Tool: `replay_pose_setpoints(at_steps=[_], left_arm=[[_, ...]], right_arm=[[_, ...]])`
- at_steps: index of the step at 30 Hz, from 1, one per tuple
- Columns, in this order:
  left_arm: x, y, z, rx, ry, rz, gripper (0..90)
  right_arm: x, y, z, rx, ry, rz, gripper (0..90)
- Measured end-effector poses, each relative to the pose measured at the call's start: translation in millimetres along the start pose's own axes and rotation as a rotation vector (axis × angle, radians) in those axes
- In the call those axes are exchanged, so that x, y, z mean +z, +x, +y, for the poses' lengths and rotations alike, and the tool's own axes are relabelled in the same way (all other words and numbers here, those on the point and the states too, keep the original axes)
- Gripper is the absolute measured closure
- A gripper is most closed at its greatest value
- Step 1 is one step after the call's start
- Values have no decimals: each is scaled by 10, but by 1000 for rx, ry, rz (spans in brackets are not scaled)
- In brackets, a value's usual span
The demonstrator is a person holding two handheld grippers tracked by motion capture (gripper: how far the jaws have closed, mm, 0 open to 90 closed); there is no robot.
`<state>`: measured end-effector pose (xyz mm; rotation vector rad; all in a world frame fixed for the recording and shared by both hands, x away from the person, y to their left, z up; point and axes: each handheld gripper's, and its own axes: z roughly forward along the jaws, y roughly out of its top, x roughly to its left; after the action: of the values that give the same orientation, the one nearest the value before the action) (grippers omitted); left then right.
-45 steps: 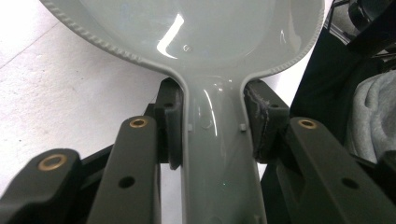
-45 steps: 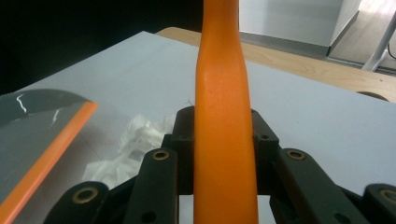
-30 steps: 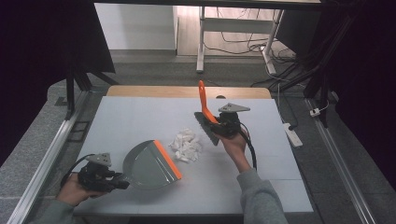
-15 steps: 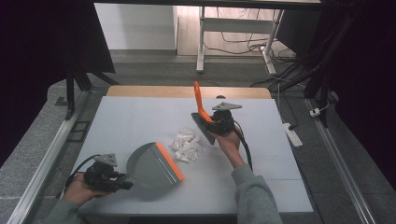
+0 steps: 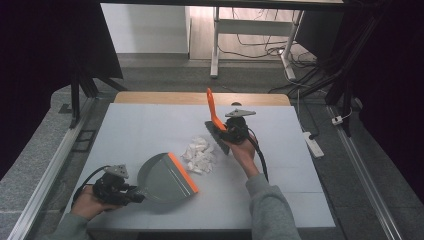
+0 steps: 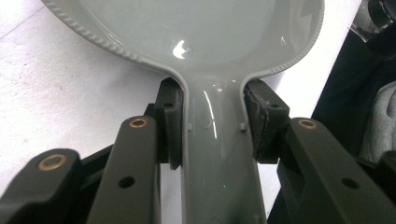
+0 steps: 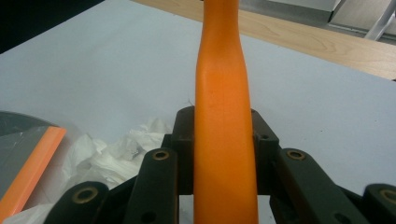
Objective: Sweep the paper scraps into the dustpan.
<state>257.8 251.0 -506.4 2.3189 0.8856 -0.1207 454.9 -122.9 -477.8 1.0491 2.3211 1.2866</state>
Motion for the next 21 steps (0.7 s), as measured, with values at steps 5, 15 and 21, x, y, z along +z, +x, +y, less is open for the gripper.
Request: replay_pose_setpoints(at_steps=[5, 15, 21], left_arm=[[7, -4, 6, 1, 2, -1, 611], [32, 3, 12, -7, 6, 1, 611], [49, 4, 19, -10, 11, 0, 611]], right_arm=[[70, 11, 6, -2, 21, -4, 702], [222, 74, 6, -5, 52, 12, 703], [279, 130, 13, -13, 67, 25, 703]])
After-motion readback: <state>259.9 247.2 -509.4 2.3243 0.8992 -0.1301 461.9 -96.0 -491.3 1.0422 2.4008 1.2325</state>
